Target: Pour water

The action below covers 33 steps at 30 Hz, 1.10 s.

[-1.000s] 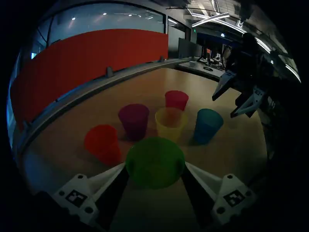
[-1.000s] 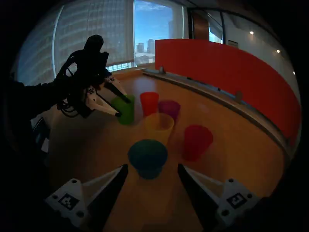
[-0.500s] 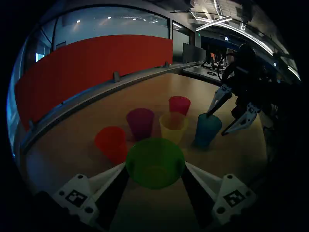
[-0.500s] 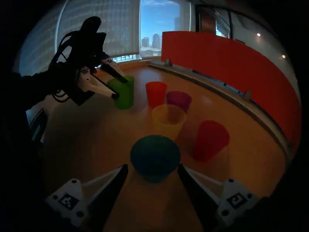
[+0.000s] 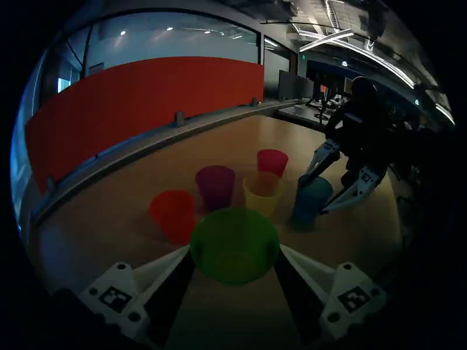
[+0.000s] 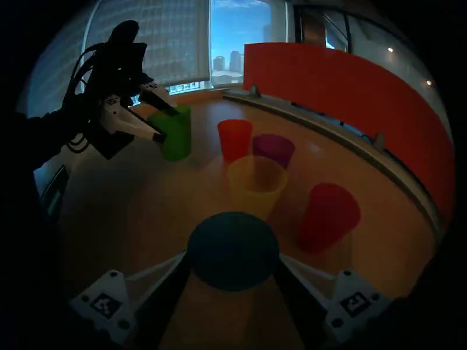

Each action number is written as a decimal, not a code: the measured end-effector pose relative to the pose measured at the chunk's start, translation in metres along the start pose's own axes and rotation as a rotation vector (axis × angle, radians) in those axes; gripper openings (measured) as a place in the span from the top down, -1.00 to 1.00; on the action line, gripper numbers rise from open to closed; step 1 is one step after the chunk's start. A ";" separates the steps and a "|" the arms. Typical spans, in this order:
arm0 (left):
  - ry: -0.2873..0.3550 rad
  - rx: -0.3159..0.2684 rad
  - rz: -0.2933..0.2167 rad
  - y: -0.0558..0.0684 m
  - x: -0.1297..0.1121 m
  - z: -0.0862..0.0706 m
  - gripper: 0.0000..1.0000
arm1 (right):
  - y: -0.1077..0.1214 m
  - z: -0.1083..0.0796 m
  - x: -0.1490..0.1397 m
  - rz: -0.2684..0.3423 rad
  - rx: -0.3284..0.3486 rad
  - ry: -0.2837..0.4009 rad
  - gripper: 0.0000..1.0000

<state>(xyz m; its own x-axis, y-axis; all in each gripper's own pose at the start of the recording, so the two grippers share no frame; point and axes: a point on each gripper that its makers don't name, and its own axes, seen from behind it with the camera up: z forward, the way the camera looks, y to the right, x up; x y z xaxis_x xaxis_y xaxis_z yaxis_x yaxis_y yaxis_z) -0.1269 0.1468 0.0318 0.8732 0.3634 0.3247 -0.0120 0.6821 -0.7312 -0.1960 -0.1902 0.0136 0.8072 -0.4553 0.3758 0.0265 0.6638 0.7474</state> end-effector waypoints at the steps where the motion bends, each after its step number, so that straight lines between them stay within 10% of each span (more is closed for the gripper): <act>1: 0.001 0.000 -0.002 0.000 0.000 0.000 -0.72 | 0.000 0.000 0.000 0.000 -0.001 0.001 -0.81; 15: 0.047 0.006 -0.028 0.001 0.007 -0.009 -0.72 | 0.002 -0.020 0.029 0.034 -0.025 0.114 -0.78; 33: 0.273 0.046 -0.016 0.010 0.082 -0.067 -0.73 | 0.002 -0.087 0.112 0.022 -0.079 0.298 -0.77</act>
<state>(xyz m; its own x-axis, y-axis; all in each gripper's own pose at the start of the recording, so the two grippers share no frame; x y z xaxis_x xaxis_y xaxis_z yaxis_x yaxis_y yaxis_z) -0.0228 0.1403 0.0107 0.9724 0.1724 0.1575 -0.0141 0.7168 -0.6972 -0.0538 -0.1880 0.0098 0.9450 -0.2544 0.2053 0.0438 0.7209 0.6916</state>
